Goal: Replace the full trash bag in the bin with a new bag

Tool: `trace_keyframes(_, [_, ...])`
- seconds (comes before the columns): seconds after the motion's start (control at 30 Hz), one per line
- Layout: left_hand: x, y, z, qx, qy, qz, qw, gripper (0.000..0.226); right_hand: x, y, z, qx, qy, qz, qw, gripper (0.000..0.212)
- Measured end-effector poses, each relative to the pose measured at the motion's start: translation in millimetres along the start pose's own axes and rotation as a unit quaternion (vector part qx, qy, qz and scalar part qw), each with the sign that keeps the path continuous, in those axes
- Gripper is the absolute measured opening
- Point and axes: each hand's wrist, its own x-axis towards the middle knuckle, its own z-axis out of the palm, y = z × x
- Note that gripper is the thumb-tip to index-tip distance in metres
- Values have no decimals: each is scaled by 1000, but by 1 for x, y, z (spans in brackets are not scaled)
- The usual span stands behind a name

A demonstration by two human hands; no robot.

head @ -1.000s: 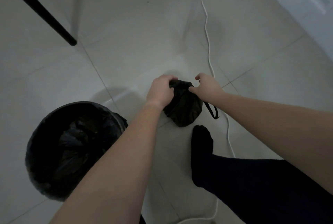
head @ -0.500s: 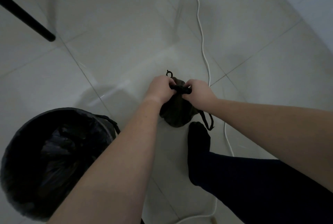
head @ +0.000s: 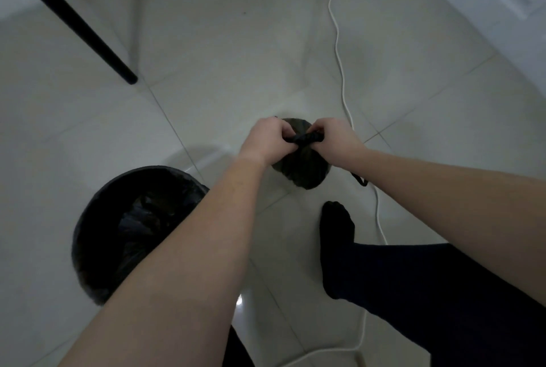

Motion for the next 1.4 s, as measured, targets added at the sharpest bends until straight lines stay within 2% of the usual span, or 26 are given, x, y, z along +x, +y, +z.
trace_keyframes(0.37, [-103,25,-108,-5,134,8,991,8,-52,-95,-57,51,30,-73,996,29])
trace_keyframes(0.53, [-171,16,-140,-24,191,0,981,2,-92,-145,-57,50,29,-134,989,17])
trace_keyframes(0.8, [-284,0,-173,-90,291,-10,952,9,-162,-221,-44,75,69,-232,967,26])
trace_keyframes(1.17, [-406,-41,-176,-94,348,-68,930,5,-240,-280,-10,38,26,-296,954,24])
trace_keyframes(1.4, [-411,-68,-178,-105,362,-61,924,10,-243,-293,8,9,17,-295,955,22])
